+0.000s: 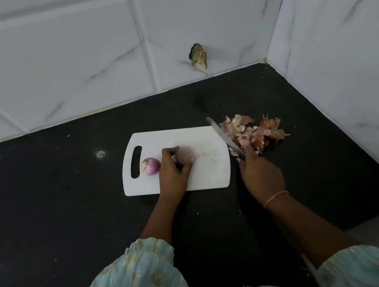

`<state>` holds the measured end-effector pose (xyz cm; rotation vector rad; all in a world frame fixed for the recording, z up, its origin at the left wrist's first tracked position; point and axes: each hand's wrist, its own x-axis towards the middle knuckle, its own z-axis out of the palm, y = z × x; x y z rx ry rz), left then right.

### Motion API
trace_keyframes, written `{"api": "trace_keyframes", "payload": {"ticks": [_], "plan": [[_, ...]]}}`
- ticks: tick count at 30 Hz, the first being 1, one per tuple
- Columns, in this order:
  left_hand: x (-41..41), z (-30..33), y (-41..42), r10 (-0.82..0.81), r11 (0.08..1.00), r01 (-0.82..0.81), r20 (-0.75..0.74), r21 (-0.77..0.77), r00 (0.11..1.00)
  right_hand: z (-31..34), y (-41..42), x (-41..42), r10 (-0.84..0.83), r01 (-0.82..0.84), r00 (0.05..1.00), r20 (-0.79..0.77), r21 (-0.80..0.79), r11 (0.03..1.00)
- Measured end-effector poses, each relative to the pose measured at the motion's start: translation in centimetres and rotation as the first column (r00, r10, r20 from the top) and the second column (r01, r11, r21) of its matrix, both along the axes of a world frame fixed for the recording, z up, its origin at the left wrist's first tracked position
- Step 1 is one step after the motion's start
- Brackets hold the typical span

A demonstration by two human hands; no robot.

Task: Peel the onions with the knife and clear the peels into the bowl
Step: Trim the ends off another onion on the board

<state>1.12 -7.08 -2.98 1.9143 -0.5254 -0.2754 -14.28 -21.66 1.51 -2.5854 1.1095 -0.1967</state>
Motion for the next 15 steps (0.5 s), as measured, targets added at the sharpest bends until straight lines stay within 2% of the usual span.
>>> {"api": "trace_keyframes", "payload": {"ticks": [3,7,11,15], "plan": [[-0.2,0.1,-0.3,0.044,0.999,-0.045,-0.024,-0.014,0.999,0.4,-1.9,-0.7,-0.096,0.096,0.995,0.035,-0.004,0.995],[-0.7,0.2,-0.9,0.113,0.992,-0.116,-0.082,-0.045,0.99,0.8,-2.8,-1.0,-0.225,0.22,0.953,0.202,0.046,0.974],[-1.4,0.6,-1.3,0.136,0.985,-0.149,-0.138,-0.092,0.981,2.0,-3.1,-0.4,-0.227,0.214,0.949,0.219,0.084,0.973],[-1.4,1.7,-1.2,0.124,0.971,-0.174,-0.278,-0.163,0.953,2.9,-2.7,-0.1,-0.187,0.154,0.965,0.184,0.181,0.971]]}}
